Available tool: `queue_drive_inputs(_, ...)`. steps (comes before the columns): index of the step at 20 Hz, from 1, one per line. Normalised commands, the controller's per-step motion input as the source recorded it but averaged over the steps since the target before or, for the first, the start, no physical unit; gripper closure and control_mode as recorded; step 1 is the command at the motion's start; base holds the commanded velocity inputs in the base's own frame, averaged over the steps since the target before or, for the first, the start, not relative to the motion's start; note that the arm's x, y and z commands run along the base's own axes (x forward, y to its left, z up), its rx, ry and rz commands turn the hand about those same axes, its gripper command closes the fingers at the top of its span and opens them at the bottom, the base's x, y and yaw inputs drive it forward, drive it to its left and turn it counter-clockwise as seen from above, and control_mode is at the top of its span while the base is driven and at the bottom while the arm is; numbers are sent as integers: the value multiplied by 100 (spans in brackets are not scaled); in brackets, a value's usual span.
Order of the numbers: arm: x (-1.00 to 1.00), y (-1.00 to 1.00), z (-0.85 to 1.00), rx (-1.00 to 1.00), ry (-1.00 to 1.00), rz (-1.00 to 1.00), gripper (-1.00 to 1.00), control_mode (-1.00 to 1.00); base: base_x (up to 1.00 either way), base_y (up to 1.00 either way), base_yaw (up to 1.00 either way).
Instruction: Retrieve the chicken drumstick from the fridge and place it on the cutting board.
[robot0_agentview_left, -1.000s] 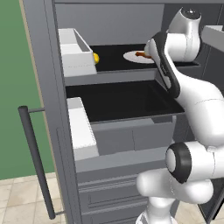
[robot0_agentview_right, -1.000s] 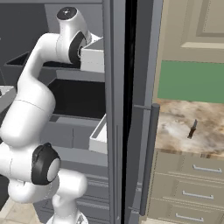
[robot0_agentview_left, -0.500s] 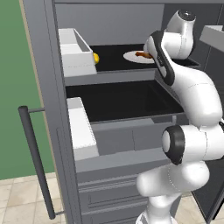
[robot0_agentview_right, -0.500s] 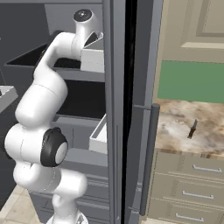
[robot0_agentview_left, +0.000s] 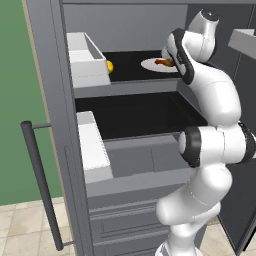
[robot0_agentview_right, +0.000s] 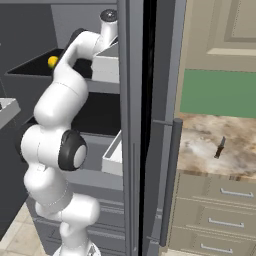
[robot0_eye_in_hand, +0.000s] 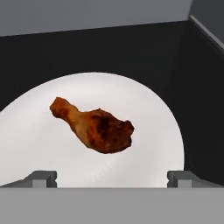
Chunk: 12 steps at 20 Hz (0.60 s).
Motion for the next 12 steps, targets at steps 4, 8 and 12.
queue_drive_inputs(4,39,-2,0,0,4,12,-100,-100,0,0,0)
queue_drive_inputs(8,40,0,0,0,6,10,-100,-100,0,0,0)
queue_drive_inputs(12,33,0,0,0,6,8,-100,-100,0,0,0)
